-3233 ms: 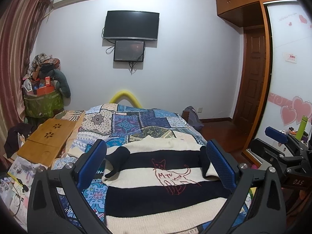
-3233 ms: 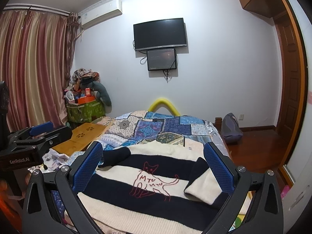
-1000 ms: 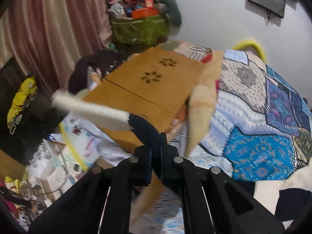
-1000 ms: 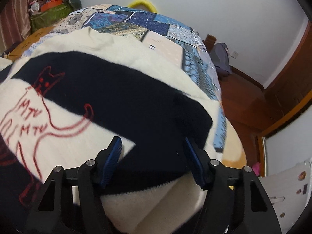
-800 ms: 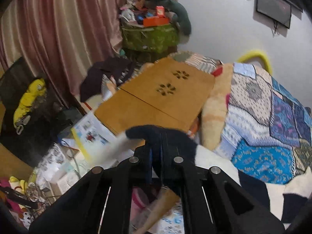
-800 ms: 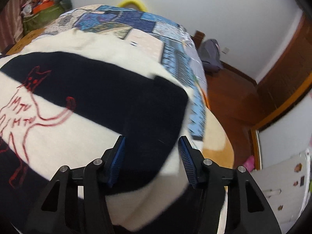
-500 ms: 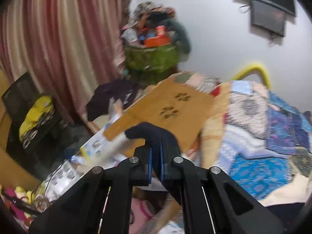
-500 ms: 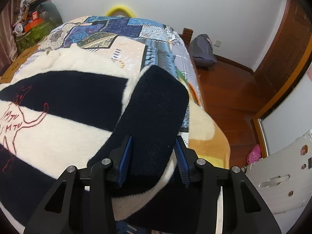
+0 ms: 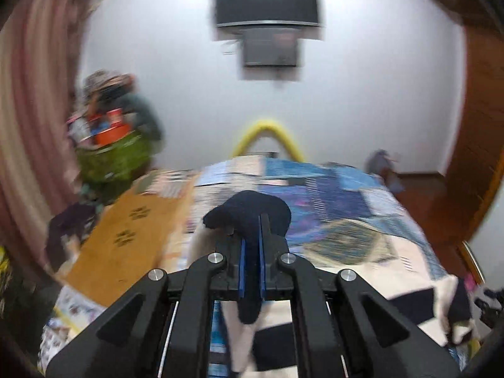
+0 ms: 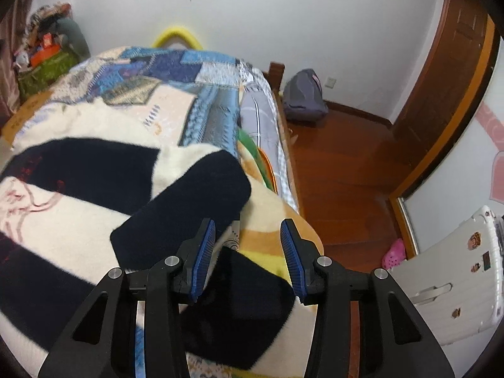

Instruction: Fold small clothes

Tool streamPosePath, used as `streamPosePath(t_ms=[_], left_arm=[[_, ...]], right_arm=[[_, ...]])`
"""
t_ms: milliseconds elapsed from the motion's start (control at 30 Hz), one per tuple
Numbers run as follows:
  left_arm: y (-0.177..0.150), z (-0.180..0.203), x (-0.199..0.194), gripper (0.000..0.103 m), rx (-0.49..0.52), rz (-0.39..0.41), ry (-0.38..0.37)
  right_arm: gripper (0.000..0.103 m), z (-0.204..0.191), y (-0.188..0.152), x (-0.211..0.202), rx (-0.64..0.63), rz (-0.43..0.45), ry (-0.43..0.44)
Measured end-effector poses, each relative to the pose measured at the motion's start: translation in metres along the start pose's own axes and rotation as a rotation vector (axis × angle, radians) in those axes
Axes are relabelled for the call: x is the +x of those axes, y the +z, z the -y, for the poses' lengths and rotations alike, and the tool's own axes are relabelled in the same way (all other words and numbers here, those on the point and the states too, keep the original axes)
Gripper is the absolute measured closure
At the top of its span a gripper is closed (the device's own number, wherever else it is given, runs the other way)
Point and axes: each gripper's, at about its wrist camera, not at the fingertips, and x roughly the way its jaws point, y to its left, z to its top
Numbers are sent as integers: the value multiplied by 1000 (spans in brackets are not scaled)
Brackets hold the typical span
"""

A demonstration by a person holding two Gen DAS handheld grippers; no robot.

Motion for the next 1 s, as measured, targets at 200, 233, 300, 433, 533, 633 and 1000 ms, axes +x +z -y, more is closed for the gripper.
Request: streamPosePath(t_ms=[200,233,300,433,533,633,1000], left_arm=[[-43,112,32,97,140,-118,-156],[-58,128,41,97,152,-165,-189],[-81,147,52,97,167,-232,-236],[-130,183,70,89,235,-382,-309],[-149,186,60,65,243,-426,-362],[-153,179,42,45,256,-375,-357],[-157,31,35,30,145,-314,-81]], right_arm=[[57,-15,3,-32,-14,79,116],[56,-20,4,-35,-21,87,131],[56,-31,8,-39,-39,103,175],[54,-55,15,-42,-69,117,231],[53,-75,21,-41,-96,123,264],[50,-97,27,-38,-124,124,311],[34,-198,47,-1,-258,80,421]])
